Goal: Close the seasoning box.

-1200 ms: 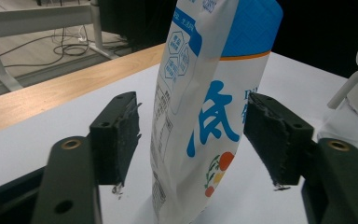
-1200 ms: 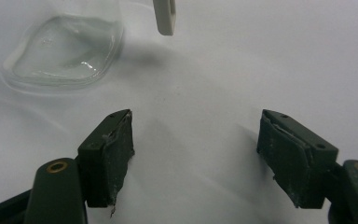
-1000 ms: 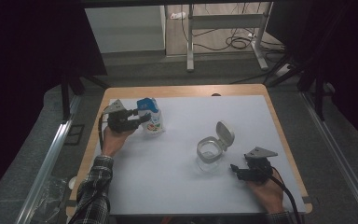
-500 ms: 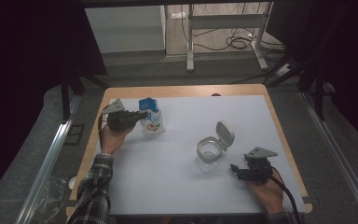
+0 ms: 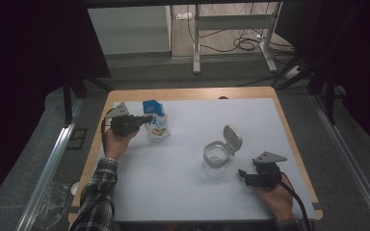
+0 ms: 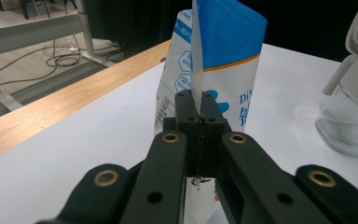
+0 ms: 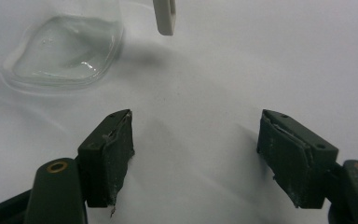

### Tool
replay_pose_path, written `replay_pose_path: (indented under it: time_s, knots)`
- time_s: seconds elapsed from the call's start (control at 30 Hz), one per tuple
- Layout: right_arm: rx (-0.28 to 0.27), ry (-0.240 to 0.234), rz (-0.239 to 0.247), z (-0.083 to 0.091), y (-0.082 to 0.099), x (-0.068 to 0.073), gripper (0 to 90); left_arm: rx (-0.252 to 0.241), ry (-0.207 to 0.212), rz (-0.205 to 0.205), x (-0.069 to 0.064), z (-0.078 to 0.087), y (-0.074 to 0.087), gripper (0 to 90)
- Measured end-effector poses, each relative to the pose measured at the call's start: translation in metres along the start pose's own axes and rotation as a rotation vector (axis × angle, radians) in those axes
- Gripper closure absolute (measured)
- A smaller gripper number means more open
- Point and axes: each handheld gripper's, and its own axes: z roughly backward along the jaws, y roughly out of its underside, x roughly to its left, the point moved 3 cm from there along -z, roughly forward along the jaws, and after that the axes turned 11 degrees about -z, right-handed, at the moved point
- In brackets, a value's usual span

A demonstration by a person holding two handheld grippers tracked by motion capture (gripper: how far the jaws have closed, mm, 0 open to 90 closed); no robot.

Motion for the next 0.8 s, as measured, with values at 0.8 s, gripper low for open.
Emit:
replay_pose_path:
  time_s: [0.8]
  knots:
    - [0.0,0.0,0.0,0.0,0.0,0.0,27.1,0.1,0.013,-0.051,-0.016,-0.007,-0.03,90.0]
